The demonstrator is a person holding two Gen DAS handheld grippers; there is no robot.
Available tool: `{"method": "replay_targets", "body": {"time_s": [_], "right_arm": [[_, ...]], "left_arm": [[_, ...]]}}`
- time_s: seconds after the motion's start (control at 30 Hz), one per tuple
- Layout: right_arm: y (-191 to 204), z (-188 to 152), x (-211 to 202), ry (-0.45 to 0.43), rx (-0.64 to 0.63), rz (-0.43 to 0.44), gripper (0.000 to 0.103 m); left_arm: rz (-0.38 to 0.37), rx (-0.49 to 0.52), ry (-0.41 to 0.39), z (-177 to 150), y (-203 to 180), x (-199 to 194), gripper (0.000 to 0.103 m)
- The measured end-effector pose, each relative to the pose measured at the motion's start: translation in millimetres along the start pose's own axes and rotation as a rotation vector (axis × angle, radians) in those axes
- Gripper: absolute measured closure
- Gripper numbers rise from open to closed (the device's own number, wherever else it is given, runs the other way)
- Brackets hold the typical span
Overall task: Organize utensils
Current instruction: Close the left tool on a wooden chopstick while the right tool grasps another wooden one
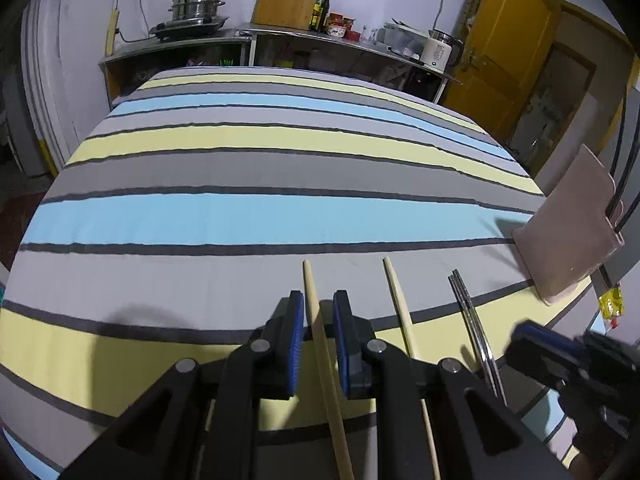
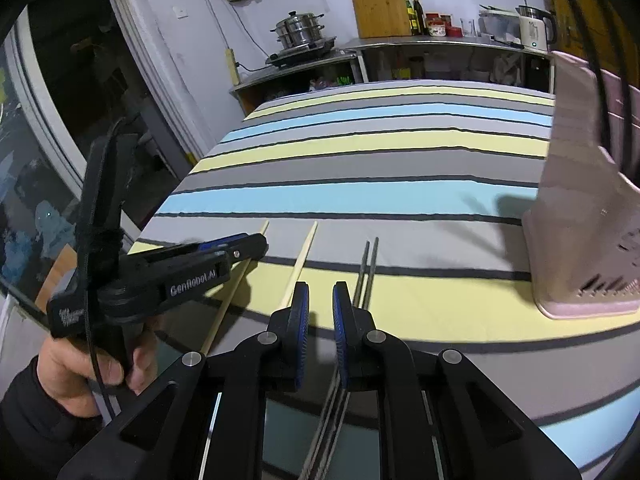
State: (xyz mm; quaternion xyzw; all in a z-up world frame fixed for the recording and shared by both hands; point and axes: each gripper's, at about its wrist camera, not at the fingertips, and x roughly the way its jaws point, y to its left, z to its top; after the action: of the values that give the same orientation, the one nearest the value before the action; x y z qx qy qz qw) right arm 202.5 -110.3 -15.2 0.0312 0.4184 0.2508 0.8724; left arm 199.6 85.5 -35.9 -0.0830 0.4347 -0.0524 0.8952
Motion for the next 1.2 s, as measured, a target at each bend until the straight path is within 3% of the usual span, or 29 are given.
{"method": "replay_targets", "body": {"time_s": [0.1, 0.6, 1.0, 1.2], "right_arm": [[1, 7, 13, 0.019, 0.004, -0.001, 0.091], [10, 27, 63, 0.112, -0.016, -0.041, 0.091], [27, 33, 73, 0.156, -0.090, -0.138, 0.094], [24, 38, 71, 0.161, -0.080, -0.110, 0.097]], "left_arm": [[0.001, 0.005, 0.004, -1, 5, -2, 0.096], [0.002, -0.052, 0.019, -3, 42, -13, 0.096], [0.044, -0.001, 0.044, 4, 36, -8, 0.096], [0.045, -0.020, 0.058, 8, 37, -7, 0.096]]}}
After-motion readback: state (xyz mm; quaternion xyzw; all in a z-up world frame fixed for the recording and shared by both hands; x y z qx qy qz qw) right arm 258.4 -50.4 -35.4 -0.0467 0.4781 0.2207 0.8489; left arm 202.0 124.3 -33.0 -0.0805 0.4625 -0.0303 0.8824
